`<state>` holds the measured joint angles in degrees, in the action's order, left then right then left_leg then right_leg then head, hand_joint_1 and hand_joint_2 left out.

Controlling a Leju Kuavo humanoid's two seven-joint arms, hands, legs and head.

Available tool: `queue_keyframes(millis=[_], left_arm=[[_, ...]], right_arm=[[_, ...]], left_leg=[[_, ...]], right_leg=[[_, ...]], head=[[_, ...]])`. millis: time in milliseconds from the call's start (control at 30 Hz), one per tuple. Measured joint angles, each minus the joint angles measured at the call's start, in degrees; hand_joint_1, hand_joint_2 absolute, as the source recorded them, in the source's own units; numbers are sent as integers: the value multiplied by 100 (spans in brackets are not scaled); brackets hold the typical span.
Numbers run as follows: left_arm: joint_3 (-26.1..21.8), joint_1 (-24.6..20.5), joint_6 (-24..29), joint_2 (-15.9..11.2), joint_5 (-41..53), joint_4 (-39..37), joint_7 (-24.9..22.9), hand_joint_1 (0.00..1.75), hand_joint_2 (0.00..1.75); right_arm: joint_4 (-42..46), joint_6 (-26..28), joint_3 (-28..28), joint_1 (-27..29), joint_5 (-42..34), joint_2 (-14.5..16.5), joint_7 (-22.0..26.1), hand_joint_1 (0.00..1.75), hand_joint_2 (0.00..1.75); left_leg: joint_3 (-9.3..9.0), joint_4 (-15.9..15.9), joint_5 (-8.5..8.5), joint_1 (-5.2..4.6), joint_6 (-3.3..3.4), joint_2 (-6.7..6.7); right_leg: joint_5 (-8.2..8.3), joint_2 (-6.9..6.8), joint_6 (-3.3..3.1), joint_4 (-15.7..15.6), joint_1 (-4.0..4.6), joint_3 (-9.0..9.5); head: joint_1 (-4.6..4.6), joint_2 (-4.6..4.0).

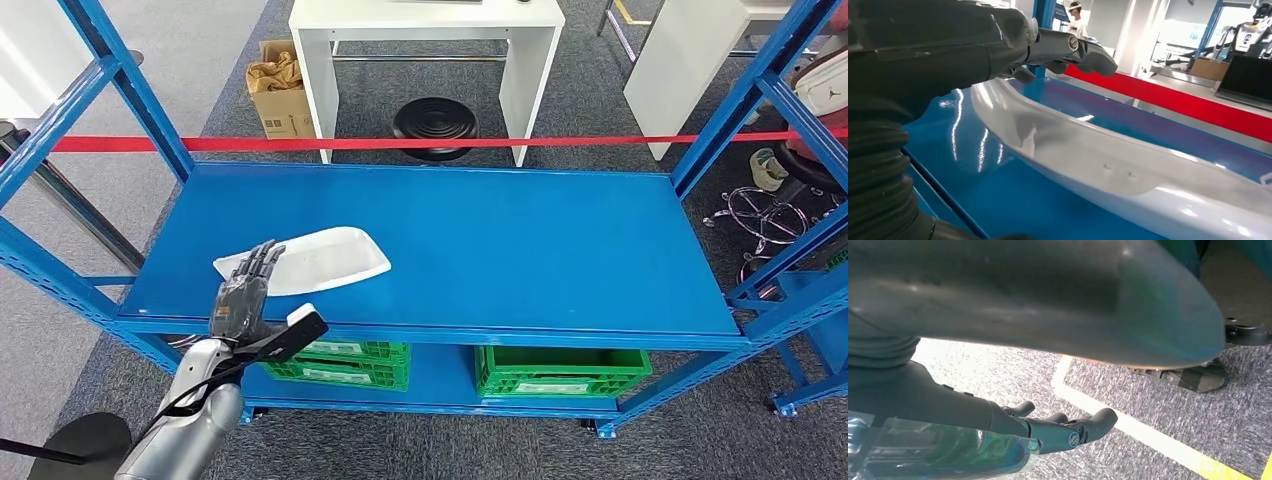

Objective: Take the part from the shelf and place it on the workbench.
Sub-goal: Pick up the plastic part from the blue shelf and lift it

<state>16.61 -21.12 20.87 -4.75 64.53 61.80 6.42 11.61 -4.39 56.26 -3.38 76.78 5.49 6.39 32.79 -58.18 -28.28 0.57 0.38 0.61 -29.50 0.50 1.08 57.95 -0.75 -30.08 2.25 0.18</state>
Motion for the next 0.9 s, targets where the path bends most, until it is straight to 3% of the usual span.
queue_keyframes(millis=[433, 900], left_arm=[[14, -663, 327, -90, -294, -1107, 355, 0, 175], [198, -1061, 399, -55, -347, -1662, 464, 0, 175]], right_arm=[[0, 13, -9, 9, 67, -1, 64, 0, 0], [0, 13, -11, 21, 70, -1, 118, 0, 0]], left_leg=[[-1, 0, 0, 0, 0, 0], [-2, 0, 1, 0, 0, 0]], right_leg=[[0, 1, 0, 0, 0, -1], [1, 0, 0, 0, 0, 1]], head=[[1, -1], [0, -1]])
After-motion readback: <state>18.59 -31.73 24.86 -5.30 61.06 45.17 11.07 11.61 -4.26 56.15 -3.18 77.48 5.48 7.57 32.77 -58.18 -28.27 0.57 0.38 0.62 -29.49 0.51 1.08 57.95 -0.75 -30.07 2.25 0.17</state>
